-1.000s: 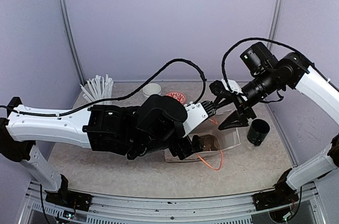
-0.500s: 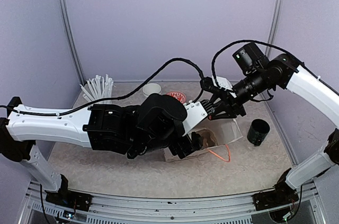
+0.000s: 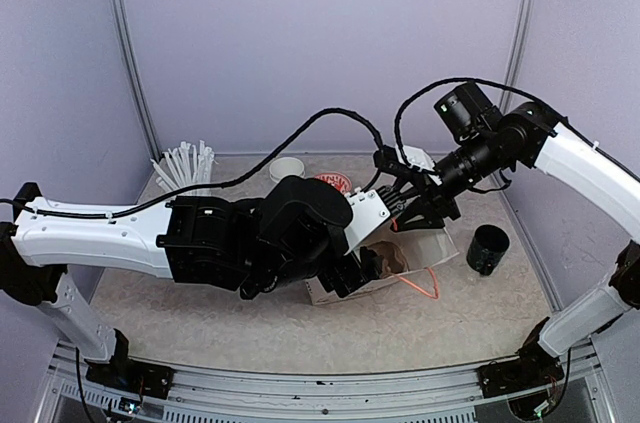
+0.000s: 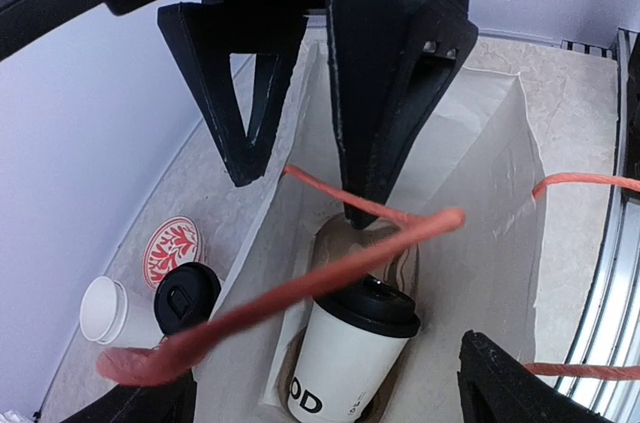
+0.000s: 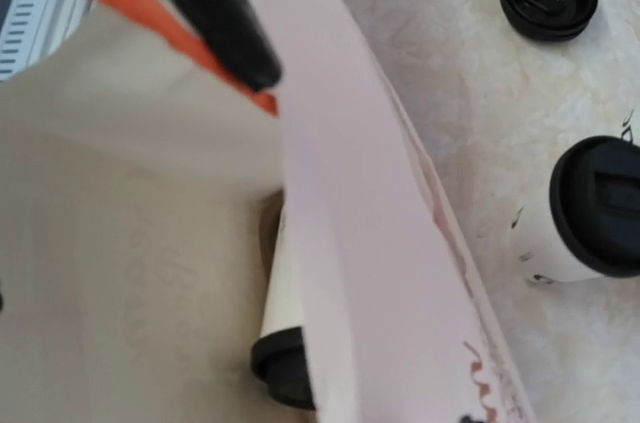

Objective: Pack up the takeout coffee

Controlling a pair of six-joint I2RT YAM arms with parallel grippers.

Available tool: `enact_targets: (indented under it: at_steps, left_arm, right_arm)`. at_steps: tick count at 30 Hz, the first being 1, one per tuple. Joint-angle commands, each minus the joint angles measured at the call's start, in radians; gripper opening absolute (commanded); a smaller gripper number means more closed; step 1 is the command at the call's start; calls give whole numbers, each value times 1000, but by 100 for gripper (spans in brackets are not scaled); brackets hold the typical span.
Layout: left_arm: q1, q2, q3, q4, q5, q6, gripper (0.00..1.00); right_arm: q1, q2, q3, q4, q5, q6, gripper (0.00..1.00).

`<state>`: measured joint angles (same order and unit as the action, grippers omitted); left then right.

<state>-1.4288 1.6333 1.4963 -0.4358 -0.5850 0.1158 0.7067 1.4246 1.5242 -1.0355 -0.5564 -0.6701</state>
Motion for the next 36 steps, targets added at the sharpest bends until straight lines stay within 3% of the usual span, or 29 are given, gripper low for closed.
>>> enact_targets:
  at_steps: [1, 6, 11, 17, 23, 25, 29, 33, 36]
  left_arm:
    - [11, -32, -14, 11, -22, -13, 88]
    - [17, -34, -16, 6, -31, -22, 88]
    - [35, -45, -24, 8, -26, -46, 88]
    - [47, -58, -35, 25, -10, -56, 88]
    - [47, -64, -39, 27, -6, -59, 88]
    - [47, -69, -43, 29, -4, -60, 88]
    - [45, -73, -44, 26, -8, -63, 88]
    - [35, -84, -40, 16, -22, -58, 88]
    - [11, -102, -35, 11, -14, -23, 87]
  right_arm:
    - [6, -19, -11, 6, 8, -23, 59]
    - [6, -14, -9, 22, 13, -17, 54]
    - [8, -33, -9, -36, -15, -110, 68]
    - [7, -28, -19, 21, 28, -84, 68]
    - [6, -6, -21, 129, 109, -25, 56]
    - [6, 4, -14, 139, 111, -18, 47]
    - [4, 21, 5, 128, 88, -16, 17]
    - [2, 22, 29, 95, 85, -14, 2]
    - [2, 20, 51, 69, 77, -3, 0]
